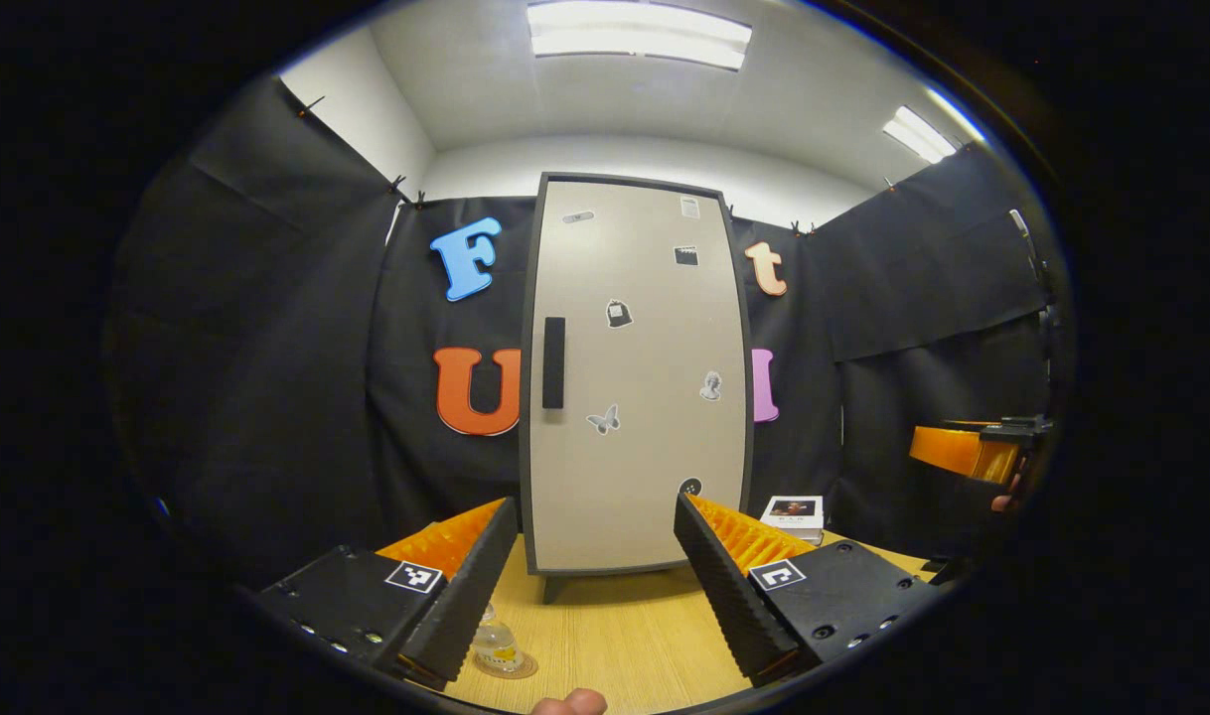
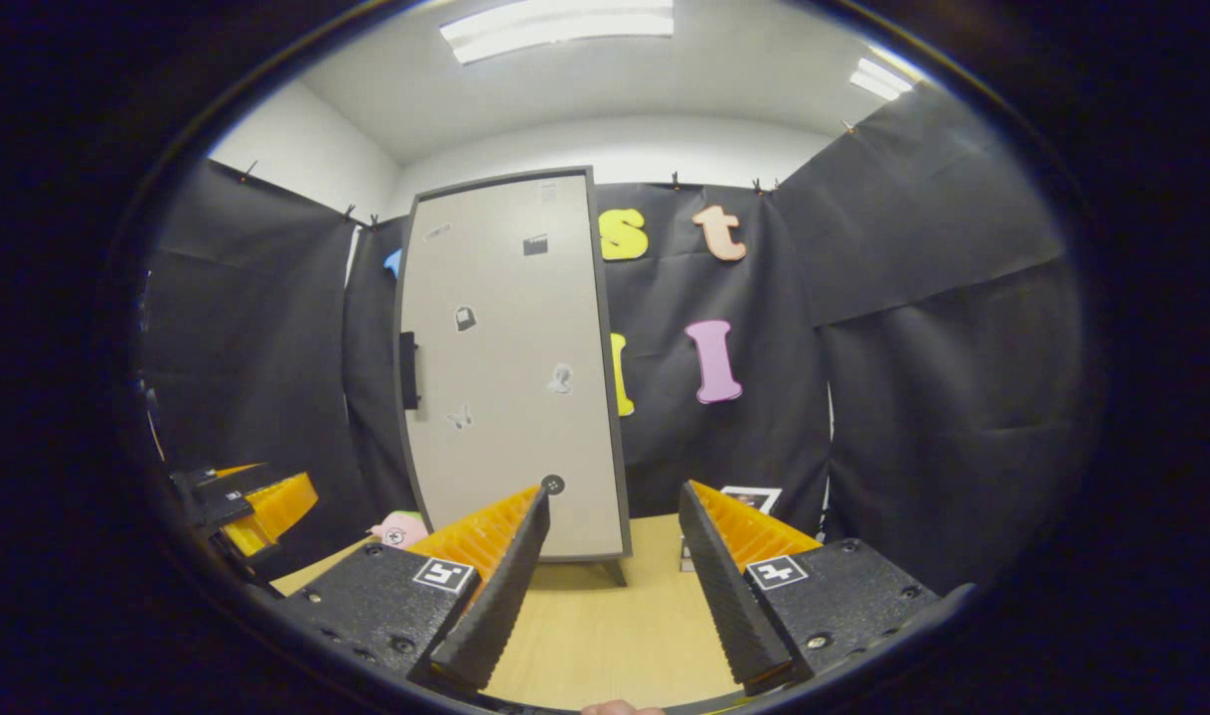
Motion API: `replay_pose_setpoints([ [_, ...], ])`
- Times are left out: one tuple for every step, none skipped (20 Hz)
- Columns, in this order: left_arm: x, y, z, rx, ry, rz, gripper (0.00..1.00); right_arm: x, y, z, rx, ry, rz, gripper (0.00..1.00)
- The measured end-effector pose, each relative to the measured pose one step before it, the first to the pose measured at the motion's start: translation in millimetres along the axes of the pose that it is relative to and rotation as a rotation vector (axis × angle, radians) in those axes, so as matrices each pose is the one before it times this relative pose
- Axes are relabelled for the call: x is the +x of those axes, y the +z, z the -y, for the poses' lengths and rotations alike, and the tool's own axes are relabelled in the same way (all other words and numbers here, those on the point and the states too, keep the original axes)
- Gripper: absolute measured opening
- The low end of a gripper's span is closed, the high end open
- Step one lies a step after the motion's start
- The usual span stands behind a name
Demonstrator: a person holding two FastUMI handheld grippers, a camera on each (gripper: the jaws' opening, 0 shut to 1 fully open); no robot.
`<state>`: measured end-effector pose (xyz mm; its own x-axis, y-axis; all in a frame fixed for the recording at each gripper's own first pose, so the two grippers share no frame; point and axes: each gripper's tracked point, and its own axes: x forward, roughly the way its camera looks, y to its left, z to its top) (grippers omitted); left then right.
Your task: Open the cabinet door with the right hand, grasp the bottle in the cabinet with the left hand and place it on the coaster, then close the cabinet door with the right hand.
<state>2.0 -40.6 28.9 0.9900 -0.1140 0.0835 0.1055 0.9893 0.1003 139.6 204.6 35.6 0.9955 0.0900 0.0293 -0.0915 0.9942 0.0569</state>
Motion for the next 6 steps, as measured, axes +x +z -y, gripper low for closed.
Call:
replay_pose_setpoints([
  [-0.62,0.65,0.41,-0.00181,-0.00076,0.00176,0.96,0.25,-0.13,-0.78,-0.00211,0.00258,-0.00087,0.85],
  [-0.47,0.08,-0.57,-0.00204,0.00053,0.00039,0.96,-0.24,0.18,-0.90,-0.00395,0.00103,-0.00013,0.85],
  [0.15,-0.05,-0.64,-0.00206,0.00047,-0.00023,0.96,0.18,0.79,-0.05,-0.00389,0.00048,0.00056,0.85],
  [1.13,-1.24,-0.54,-0.00155,0.00107,-0.00154,0.96,-0.59,0.32,-0.54,-0.00238,0.00051,0.00241,0.85],
  [0.05,-0.44,0.00,-0.00111,0.00179,-0.00161,0.96,0.14,0.97,-0.57,-0.00140,0.00113,0.00317,0.85],
  [-1.59,1.22,-0.70,-0.00236,0.00139,-0.00007,0.96,-0.35,0.63,0.45,-0.00067,-0.00153,0.00277,0.85],
])
